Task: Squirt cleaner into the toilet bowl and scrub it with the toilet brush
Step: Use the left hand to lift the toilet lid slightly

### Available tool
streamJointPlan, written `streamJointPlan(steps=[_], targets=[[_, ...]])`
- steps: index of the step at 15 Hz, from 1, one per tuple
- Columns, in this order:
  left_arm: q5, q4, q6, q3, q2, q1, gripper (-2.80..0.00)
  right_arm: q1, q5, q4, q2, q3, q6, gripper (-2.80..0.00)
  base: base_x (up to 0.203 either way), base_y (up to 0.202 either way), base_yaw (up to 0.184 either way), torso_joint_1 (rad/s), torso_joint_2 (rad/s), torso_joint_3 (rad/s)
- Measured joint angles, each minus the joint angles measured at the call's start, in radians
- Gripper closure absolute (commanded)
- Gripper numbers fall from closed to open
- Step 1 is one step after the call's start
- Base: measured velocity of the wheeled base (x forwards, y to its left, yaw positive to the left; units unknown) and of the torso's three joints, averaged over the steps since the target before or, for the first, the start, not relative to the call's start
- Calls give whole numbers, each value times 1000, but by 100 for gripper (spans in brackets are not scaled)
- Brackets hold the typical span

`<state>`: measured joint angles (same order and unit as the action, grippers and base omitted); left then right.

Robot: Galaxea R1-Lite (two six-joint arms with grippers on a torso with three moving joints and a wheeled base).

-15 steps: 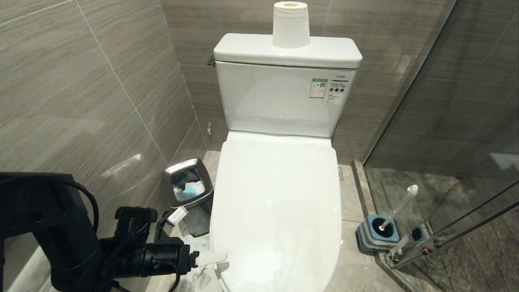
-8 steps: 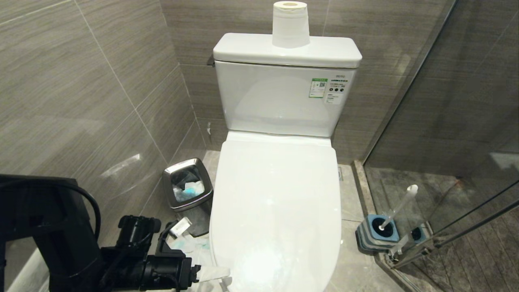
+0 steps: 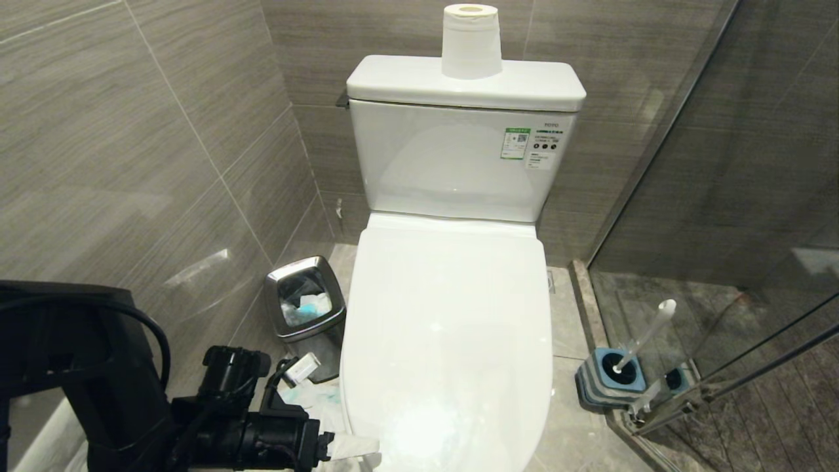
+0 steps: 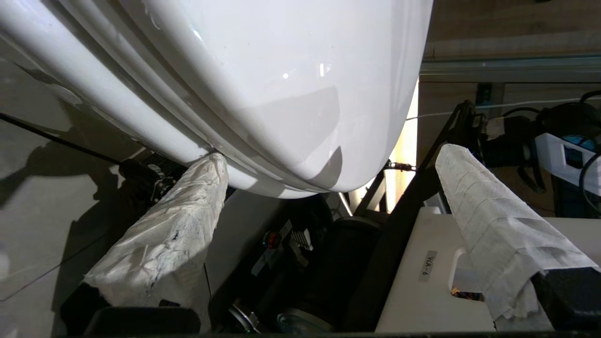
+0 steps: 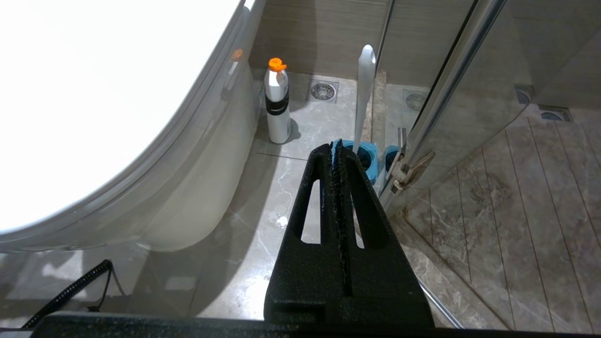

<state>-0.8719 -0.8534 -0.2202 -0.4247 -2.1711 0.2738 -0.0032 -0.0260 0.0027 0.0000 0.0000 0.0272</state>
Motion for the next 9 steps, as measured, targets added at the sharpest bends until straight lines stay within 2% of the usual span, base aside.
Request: streamJointPlan(steps=[4, 9], targets=[[33, -1, -13, -13, 0, 8, -280, 0, 0, -1, 0, 0, 0, 0, 0, 0, 0, 0, 0, 0], [18, -53, -88, -16, 0, 24, -280, 0, 0, -1, 0, 0, 0, 0, 0, 0, 0, 0, 0, 0]])
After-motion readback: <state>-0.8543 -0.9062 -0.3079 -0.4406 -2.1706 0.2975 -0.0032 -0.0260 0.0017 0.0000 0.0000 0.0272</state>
